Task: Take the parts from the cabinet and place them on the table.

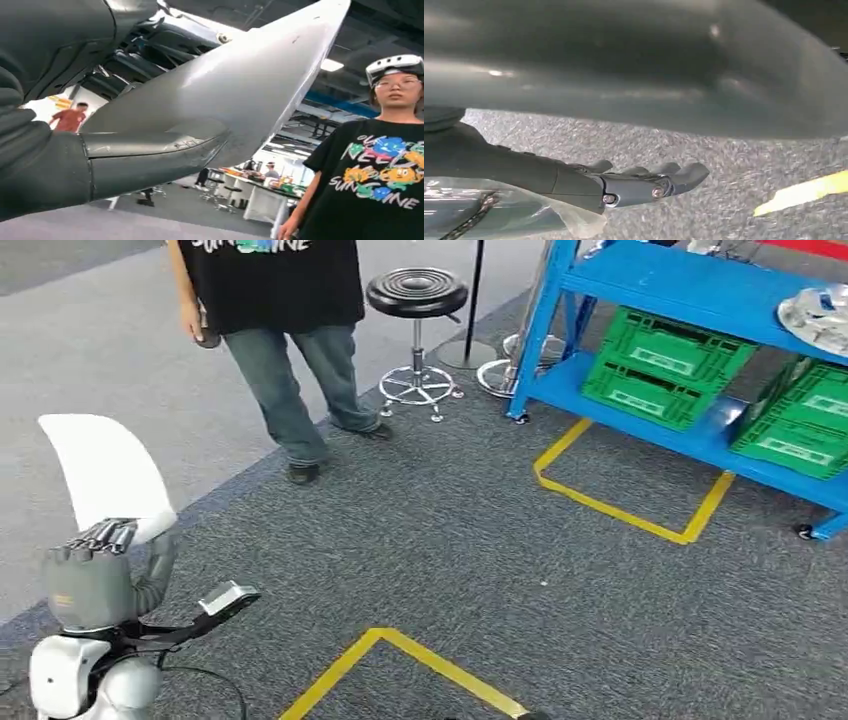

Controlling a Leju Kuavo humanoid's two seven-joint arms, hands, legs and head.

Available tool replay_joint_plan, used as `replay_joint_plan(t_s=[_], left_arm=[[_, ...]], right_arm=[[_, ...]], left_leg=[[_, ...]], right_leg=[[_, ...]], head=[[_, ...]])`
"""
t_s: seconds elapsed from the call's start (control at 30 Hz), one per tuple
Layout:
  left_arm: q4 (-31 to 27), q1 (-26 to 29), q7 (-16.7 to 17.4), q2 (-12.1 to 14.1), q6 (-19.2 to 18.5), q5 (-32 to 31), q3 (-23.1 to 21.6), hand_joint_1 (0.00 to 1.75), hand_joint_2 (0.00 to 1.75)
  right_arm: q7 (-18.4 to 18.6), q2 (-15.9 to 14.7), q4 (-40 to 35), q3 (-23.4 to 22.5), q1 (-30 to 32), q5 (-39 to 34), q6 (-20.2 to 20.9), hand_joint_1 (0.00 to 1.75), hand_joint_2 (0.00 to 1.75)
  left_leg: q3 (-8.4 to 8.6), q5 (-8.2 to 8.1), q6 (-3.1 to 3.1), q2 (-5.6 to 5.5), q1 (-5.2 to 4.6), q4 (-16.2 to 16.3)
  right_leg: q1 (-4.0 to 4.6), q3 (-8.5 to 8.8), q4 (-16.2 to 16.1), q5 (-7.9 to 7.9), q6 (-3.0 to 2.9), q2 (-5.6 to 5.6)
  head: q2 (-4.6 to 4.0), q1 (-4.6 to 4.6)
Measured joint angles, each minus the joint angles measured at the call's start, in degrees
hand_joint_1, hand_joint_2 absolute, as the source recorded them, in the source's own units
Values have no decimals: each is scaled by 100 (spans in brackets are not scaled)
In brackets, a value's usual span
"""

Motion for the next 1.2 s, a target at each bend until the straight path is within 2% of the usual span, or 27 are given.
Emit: replay_joint_plan(t_s=[0.03,0.07,0.1,0.13,0.23,0.27,0.3,0.33,0.37,0.43,0.47,0.5,0.57,0.6,0.63,0.77,0.83,0.87,0.9,0.93,0.97,1.0,1.03,1.07,1.1,1.13,1.2], left_arm=[[7,-7,7,-7,0,-2,-2,175,175],[13,-15,7,-15,0,-4,-7,175,175],[17,-21,11,-28,0,-7,-9,175,175],[22,-44,15,-31,0,-7,-11,175,175],[24,-35,20,-37,0,39,-20,175,175],[24,-35,20,-22,0,66,-20,175,175],[24,-23,20,-13,2,81,-17,175,175],[29,-47,20,4,2,83,-17,175,175],[37,-64,20,4,2,73,-28,175,175],[70,-68,31,17,0,26,-59,175,175],[89,-67,35,26,0,15,-63,175,175],[101,-72,48,31,0,11,-66,175,175],[112,-102,57,37,0,11,-79,175,175],[112,-139,57,39,0,13,-101,175,175],[118,-203,55,37,0,20,-133,175,175],[129,-238,20,24,0,55,-151,175,175],[142,-268,2,-24,4,42,-170,175,175],[149,-268,5,-55,2,20,-188,175,175],[157,-259,4,-81,2,-4,-203,175,175],[173,-247,7,-87,0,-24,-208,175,175],[188,-227,7,-90,0,-33,-212,175,175],[201,-220,9,-92,0,-33,-216,175,175],[210,-221,15,-96,0,-33,-216,175,175],[214,-221,15,-103,0,-33,-227,175,175],[214,-223,15,-111,0,-33,-247,175,175],[219,-230,15,-120,0,-33,-258,175,175],[227,-231,15,-131,0,-33,-282,175,175]], right_arm=[[0,-11,0,0,-3,2,2,0,0],[0,-13,0,0,-6,4,7,0,0],[2,-35,0,0,-11,4,7,0,0],[0,-44,0,0,-17,2,4,0,0],[-2,-37,0,0,-10,-63,-94,0,0],[-2,-22,0,0,-11,-68,-136,0,0],[2,-9,13,0,-25,-68,-166,0,0],[4,11,13,0,-33,-53,-164,0,0],[20,22,13,0,-32,-44,-158,0,0],[48,35,11,0,-14,-26,-57,0,0],[55,33,13,0,-13,-24,38,0,0],[57,33,13,0,-18,-26,101,0,0],[63,28,13,0,-40,-35,179,0,0],[70,26,13,0,-48,-44,195,0,0],[68,11,13,0,-51,-50,195,0,0],[22,-35,13,0,-91,-111,212,0,0],[-2,-81,13,0,-113,-114,212,0,0],[-2,-94,13,0,-107,-116,219,0,0],[-2,-101,13,0,-90,-127,230,0,0],[-2,-118,13,0,-71,-133,229,0,0],[-2,-125,13,0,-55,-133,232,0,0],[-2,-127,13,0,-46,-133,234,0,0],[-2,-131,13,0,-47,-131,234,0,0],[-2,-140,13,0,-51,-133,234,0,0],[-4,-144,13,0,-53,-133,234,0,0],[-4,-153,13,0,-54,-133,234,0,0],[-7,-155,13,0,-55,-133,236,0,0]], left_leg=[[10,-2,-3,-80,0,6],[21,-8,-12,-163,6,17],[8,-18,-32,-222,19,26],[-39,-29,-63,-301,1,73],[-92,34,-183,-495,66,33],[-104,-15,-202,-531,59,96],[-148,-100,-224,-184,16,233],[-286,-287,-251,56,22,538],[-481,-498,-275,200,26,958],[-866,-781,-292,307,41,1731],[-875,-720,-289,316,43,1744],[-784,-563,-277,325,43,1552],[-287,-71,-218,437,28,606],[-64,27,-167,683,-7,173],[-15,-54,-135,785,-81,43],[-23,-11,-14,516,-73,-11],[11,21,42,423,-20,-41],[8,24,54,359,-15,-41],[5,25,61,281,-17,-41],[4,25,61,199,-20,-39],[9,24,61,117,-24,-38],[13,24,60,25,-24,-33],[17,24,60,-64,-22,-26],[25,17,49,-156,-19,-16],[20,8,34,-230,-11,-3],[-9,-2,2,-287,-37,24],[-72,26,-67,-438,12,36]], right_leg=[[-3,192,-462,287,-17,37],[-12,439,-1021,574,-30,169],[-33,576,-1326,590,-42,489],[-65,665,-1448,554,-33,569],[-8,669,-1418,568,-76,376],[-69,699,-1490,606,-134,280],[-42,729,-1499,606,-148,206],[-32,738,-1505,597,-181,137],[-12,739,-1501,591,-191,53],[2,741,-1498,568,-203,-148],[3,746,-1497,560,-204,-237],[6,751,-1497,551,-203,-309],[14,788,-1498,527,-189,-457],[23,810,-1499,511,-181,-524],[70,796,-1477,485,-142,-588],[64,856,-1502,441,-37,-829],[29,645,-1097,176,3,-229],[25,431,-652,-32,7,-97],[26,173,-150,-228,14,-40],[28,-38,217,-326,20,-22],[29,-147,349,-280,20,-15],[28,-115,183,-92,14,-11],[25,43,-226,191,4,4],[12,285,-788,502,-9,90],[-14,500,-1273,705,-12,320],[-40,576,-1404,594,-14,560],[-18,634,-1442,597,-28,445]], head=[[0,0],[0,2],[0,-2],[0,-13],[0,0],[0,-13],[0,-11],[0,-53],[0,-63],[0,-57],[0,-59],[0,-61],[0,-61],[0,-59],[0,-68],[0,-57],[0,-35],[0,7],[0,7],[0,11],[0,7],[0,7],[0,9],[0,9],[0,11],[0,2],[0,0]])
